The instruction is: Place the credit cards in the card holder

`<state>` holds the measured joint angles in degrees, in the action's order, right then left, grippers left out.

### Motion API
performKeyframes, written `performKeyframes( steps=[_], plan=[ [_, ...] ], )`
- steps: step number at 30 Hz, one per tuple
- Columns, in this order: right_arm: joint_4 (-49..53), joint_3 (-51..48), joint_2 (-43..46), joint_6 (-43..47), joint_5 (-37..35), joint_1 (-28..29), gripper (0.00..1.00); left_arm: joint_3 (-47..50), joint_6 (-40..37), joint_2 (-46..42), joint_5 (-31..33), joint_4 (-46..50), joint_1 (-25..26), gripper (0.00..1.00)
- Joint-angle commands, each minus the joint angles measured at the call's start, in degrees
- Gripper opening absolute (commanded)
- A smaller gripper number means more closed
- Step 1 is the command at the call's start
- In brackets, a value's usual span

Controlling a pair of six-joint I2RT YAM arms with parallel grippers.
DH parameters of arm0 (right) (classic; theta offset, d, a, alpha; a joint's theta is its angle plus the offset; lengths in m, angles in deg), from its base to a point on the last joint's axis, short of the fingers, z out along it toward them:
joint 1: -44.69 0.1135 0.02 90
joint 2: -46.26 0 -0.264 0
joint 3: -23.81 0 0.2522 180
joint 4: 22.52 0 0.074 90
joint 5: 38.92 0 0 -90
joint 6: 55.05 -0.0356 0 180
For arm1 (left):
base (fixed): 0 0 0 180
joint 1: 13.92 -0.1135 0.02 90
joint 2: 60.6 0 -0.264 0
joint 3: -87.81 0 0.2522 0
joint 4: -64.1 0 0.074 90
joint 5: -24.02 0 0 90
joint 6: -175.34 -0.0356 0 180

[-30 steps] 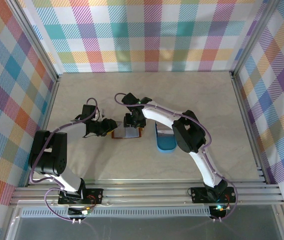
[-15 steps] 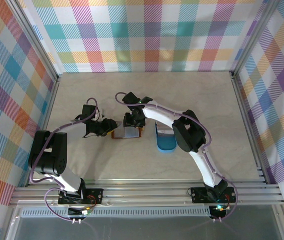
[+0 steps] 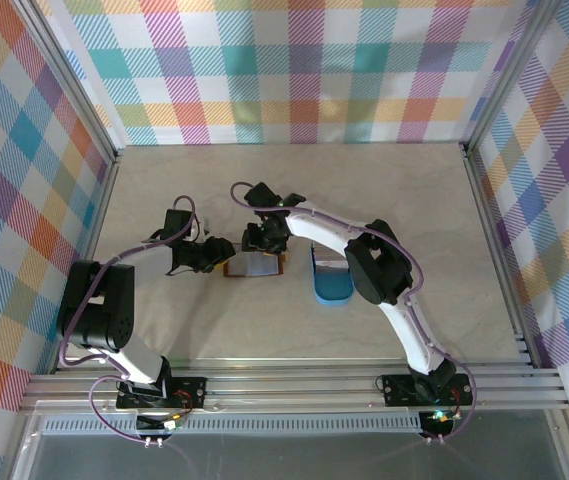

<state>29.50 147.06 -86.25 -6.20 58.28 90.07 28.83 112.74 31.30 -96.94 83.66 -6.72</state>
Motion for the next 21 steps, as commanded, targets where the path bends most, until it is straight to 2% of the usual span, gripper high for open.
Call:
performKeyframes(
  steps=[1, 21],
  plan=[
    [-1.53, -0.50, 0.66, -1.26, 2.15, -0.01, 0.47, -0.91, -0.94, 0.22, -0.63, 0.35, -0.61, 0.38],
    [-9.46, -4.38, 5.59, -4.02, 6.59, 1.19, 0.45, -1.98, -0.68, -2.90, 2.21, 5.07, -1.06, 0.38]
  ],
)
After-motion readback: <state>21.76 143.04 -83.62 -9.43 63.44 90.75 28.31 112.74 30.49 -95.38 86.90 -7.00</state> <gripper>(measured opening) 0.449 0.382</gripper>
